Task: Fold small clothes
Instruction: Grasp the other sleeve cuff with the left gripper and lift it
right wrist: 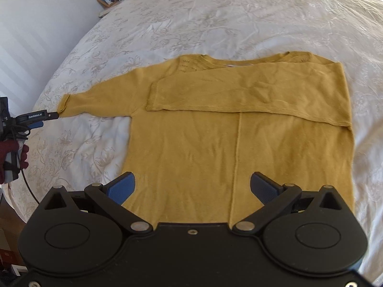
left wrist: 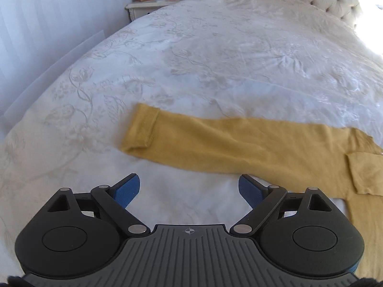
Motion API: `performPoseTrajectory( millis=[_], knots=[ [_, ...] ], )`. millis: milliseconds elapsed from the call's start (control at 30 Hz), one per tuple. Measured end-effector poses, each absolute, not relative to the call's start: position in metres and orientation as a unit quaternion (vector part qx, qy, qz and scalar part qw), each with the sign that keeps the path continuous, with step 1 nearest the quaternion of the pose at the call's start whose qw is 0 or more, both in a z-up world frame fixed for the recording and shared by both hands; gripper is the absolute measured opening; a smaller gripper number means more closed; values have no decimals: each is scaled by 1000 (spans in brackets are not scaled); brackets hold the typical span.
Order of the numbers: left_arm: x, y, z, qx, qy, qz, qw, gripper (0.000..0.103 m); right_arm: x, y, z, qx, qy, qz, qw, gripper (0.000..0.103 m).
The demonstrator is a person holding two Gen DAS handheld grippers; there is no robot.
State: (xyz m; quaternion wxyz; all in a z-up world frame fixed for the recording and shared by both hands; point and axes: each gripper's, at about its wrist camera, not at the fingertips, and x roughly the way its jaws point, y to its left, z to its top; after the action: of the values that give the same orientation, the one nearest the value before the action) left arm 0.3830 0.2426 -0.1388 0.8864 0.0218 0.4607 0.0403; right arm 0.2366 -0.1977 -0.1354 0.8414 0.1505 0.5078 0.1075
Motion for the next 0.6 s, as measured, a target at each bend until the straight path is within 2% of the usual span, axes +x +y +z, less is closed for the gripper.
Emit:
performPoseTrajectory(
  millis=[400,600],
  knots=[
    [448,285,-192,123,478,35,869,89,286,-141,-143,131,556,126,811,102],
    [467,315,-200,73,466,69,879,89,311,-130,-150,123,568,131,803,102]
  ],
)
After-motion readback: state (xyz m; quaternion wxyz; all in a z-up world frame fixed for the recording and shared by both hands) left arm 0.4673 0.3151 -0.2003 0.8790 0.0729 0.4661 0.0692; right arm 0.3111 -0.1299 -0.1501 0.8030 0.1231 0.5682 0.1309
